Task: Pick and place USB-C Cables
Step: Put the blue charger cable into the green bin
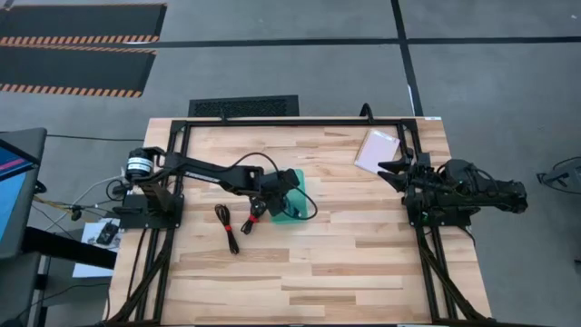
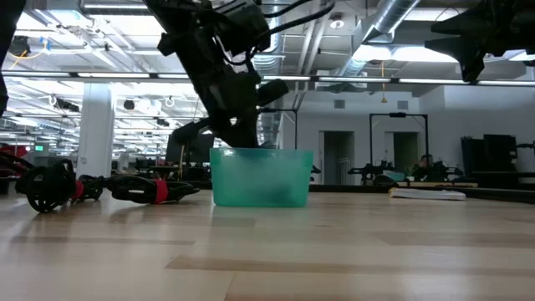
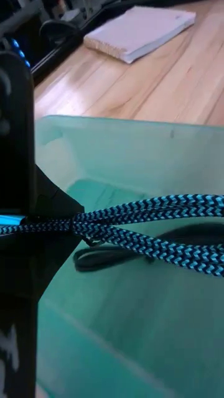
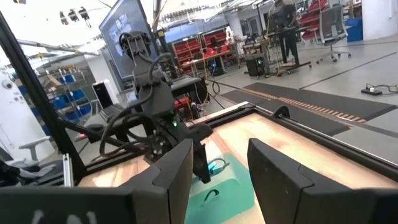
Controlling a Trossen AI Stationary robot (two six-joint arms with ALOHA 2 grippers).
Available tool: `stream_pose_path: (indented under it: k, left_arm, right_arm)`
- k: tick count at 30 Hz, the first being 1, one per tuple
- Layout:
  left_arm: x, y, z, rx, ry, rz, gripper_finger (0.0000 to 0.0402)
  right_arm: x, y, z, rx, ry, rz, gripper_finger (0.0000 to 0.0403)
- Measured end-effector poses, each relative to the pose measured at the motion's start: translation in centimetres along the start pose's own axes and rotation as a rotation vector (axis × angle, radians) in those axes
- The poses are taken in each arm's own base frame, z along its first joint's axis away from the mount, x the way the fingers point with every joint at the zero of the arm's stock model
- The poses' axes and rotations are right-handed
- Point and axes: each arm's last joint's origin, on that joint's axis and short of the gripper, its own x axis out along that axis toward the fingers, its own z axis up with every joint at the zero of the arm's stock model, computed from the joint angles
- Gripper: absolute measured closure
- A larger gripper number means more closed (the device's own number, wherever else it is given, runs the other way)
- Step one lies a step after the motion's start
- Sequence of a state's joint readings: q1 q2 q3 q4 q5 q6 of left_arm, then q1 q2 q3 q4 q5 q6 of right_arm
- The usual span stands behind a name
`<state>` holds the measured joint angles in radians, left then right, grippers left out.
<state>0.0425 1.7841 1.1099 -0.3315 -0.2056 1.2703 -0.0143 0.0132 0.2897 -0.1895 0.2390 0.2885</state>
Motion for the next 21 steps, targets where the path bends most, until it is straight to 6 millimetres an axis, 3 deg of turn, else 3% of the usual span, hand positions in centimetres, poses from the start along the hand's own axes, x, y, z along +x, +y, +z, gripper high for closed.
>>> stream_pose_path:
  k: [17, 21]
  left_arm:
    - [0.59, 0.1, -0.29, -0.021, -0.015, -0.015, 0.0401]
    - [0.6, 0.15, -0.32, -0.019, -0.01, -0.009, 0.038]
  right_arm:
    - [-0.09, -0.05, -0.07, 0.007, 0.005, -0.003, 0.0227]
    - [-0.09, -0.05, -0.07, 0.009, 0.005, -0.003, 0.0227]
